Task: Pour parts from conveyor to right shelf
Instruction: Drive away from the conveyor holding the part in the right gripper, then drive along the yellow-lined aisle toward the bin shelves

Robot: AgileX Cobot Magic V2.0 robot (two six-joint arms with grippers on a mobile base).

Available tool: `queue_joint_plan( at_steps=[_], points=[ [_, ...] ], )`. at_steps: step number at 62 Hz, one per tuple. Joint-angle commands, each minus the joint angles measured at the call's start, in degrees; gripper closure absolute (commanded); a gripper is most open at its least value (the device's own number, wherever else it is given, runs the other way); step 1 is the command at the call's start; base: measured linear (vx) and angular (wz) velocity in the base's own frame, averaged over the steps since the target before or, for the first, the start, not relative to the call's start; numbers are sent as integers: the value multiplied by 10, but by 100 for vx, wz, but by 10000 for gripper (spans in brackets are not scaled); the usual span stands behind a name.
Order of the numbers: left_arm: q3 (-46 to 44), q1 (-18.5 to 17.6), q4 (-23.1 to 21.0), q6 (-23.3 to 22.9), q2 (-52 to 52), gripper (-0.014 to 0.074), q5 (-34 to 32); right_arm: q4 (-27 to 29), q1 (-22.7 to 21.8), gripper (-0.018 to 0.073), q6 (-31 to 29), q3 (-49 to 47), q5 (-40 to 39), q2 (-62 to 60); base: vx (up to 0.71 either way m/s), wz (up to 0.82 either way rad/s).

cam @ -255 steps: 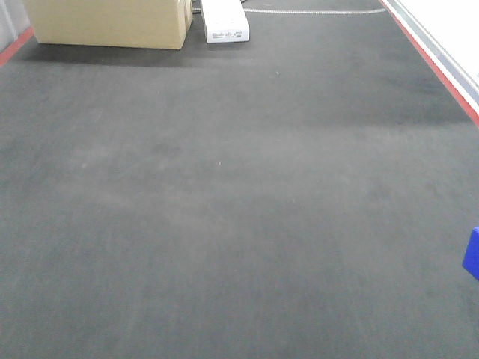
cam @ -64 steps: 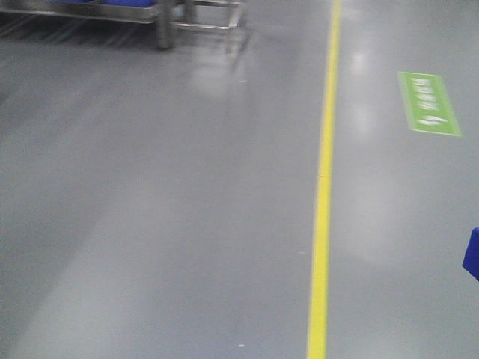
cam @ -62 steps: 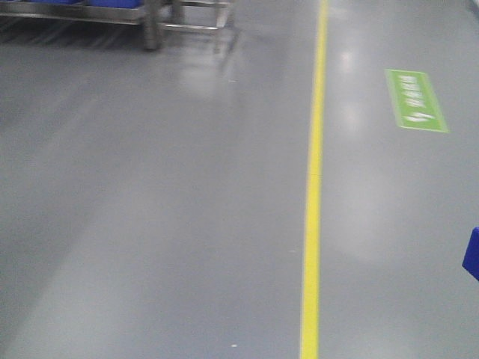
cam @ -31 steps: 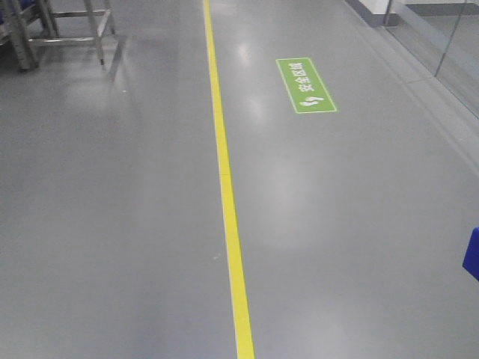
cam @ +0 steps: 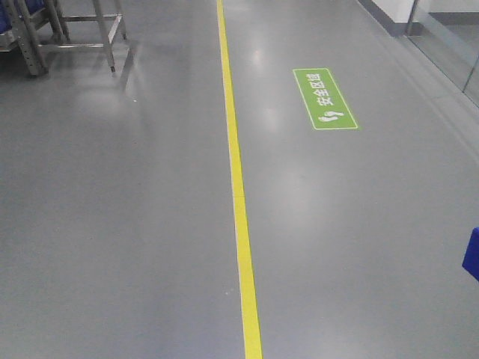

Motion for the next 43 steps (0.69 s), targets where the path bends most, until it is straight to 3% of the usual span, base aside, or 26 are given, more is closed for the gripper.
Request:
queue_joint_plan(
  at_steps=[1,43],
  points=[
    [18,0,-3,-5,-7,602,-44,3,0,564,-3,-15,-44,7,48,32],
    [18,0,-3,-5,-7,602,-44,3,0,564,-3,-15,-44,7,56,12]
  ],
)
